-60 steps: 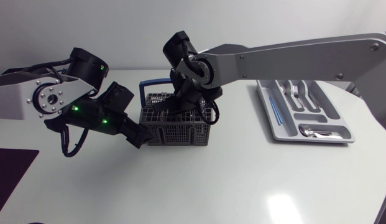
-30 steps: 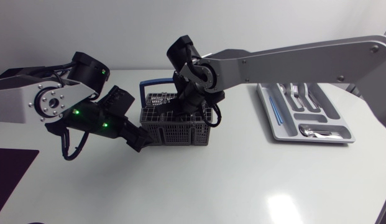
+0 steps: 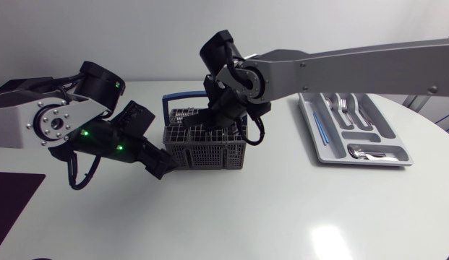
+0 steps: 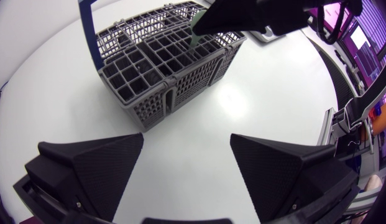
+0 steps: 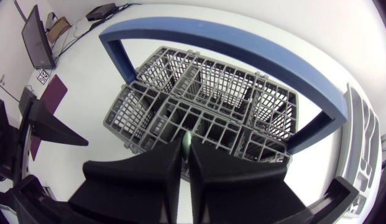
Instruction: Unload the cutlery basket into the drawer organizer.
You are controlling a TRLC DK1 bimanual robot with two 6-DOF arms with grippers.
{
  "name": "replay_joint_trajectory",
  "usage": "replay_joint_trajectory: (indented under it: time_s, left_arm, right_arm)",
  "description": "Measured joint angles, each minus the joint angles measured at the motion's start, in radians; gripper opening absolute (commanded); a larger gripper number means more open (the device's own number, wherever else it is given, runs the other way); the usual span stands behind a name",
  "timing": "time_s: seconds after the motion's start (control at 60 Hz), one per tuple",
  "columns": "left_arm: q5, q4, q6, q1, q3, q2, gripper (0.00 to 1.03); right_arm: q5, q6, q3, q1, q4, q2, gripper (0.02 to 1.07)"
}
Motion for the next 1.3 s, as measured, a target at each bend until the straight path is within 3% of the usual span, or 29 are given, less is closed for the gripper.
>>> replay_joint_trajectory:
  time_s: [0.8, 1.3]
  left_arm:
    - [0.0, 0.0, -0.001, -0.014, -0.009, -0.019, 0.98]
    - [0.0, -0.05, -0.124, -0.083, 0.016, -0.059, 0.98]
  right_arm:
    - [-0.053, -0.046, -0.013, 0.0, -0.072, -0.198, 0.1]
    - [-0.16, -0.117, -0.073, -0.111, -0.237, -0.578, 0.1]
